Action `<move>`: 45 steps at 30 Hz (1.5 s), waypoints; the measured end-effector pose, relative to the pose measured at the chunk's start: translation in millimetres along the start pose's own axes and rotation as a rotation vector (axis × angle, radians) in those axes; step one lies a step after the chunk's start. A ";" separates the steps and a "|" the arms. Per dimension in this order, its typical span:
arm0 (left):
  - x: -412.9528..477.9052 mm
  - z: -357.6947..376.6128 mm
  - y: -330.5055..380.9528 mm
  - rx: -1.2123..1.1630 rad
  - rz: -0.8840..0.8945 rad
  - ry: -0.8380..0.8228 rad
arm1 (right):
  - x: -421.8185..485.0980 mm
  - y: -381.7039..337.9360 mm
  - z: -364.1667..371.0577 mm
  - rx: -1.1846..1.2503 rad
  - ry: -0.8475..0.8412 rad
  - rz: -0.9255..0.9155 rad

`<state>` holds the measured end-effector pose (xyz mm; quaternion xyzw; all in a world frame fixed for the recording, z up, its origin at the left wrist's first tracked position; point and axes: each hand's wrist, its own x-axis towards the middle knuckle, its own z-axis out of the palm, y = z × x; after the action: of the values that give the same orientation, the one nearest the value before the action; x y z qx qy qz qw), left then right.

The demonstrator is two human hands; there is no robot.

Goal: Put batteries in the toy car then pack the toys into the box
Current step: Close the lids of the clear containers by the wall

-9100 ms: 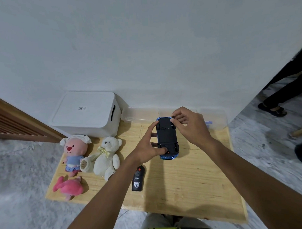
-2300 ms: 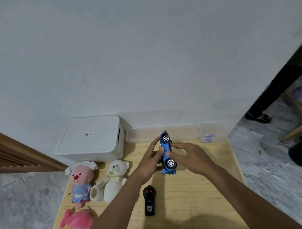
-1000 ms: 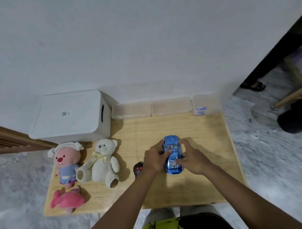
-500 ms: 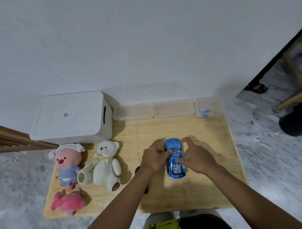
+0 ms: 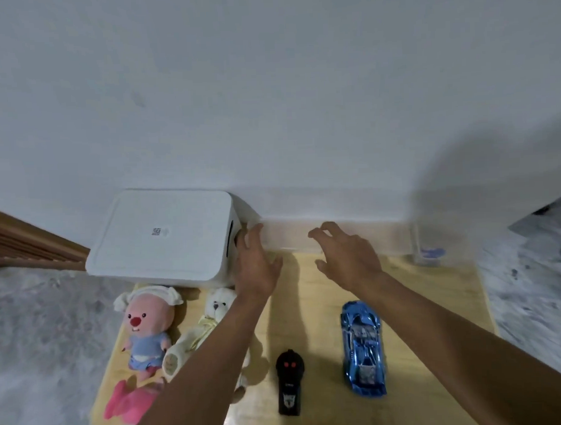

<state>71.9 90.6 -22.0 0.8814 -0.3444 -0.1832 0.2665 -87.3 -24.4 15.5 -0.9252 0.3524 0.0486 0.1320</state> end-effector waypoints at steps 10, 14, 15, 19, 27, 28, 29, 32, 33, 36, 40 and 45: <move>21.6 11.8 -9.4 -0.115 0.006 0.004 | 50.2 -7.7 24.0 -0.198 -0.029 -0.001; 23.6 13.9 -11.3 -0.127 -0.011 -0.010 | 51.1 -4.3 26.7 -0.154 -0.022 0.008; 23.8 14.1 -11.4 -0.132 -0.014 -0.009 | 50.9 -3.2 26.2 -0.122 -0.018 0.012; 20.7 9.4 -6.2 -0.145 -0.004 -0.008 | 50.0 -1.1 16.8 0.028 0.007 0.032; 14.4 2.9 5.4 -0.060 0.038 0.000 | 41.8 -1.1 -2.5 0.230 0.192 0.174; 13.7 2.9 4.9 -0.053 0.053 -0.002 | 41.9 -2.3 -2.8 0.242 0.202 0.198; 13.2 2.8 3.5 -0.062 0.071 -0.009 | 42.7 -3.3 -2.9 0.255 0.206 0.220; 12.1 2.5 -1.1 -0.094 0.120 -0.019 | 45.1 -5.1 -3.4 0.291 0.228 0.246; 12.2 3.6 -2.1 -0.090 0.132 -0.012 | 46.3 -4.8 -4.0 0.291 0.235 0.247; 13.4 5.4 -3.7 -0.090 0.138 -0.009 | 49.0 -3.5 -6.6 0.267 0.235 0.221; 13.9 4.7 -4.5 -0.088 0.100 -0.030 | 40.9 -4.7 -11.5 0.298 0.237 0.201; 13.7 2.9 -0.6 -0.042 0.047 -0.061 | 7.6 -4.2 6.6 0.566 0.220 0.135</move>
<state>80.3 80.4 -26.6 0.8612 -0.3692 -0.2109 0.2784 -78.8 -24.4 8.6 -0.8260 0.4247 -0.1431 0.3418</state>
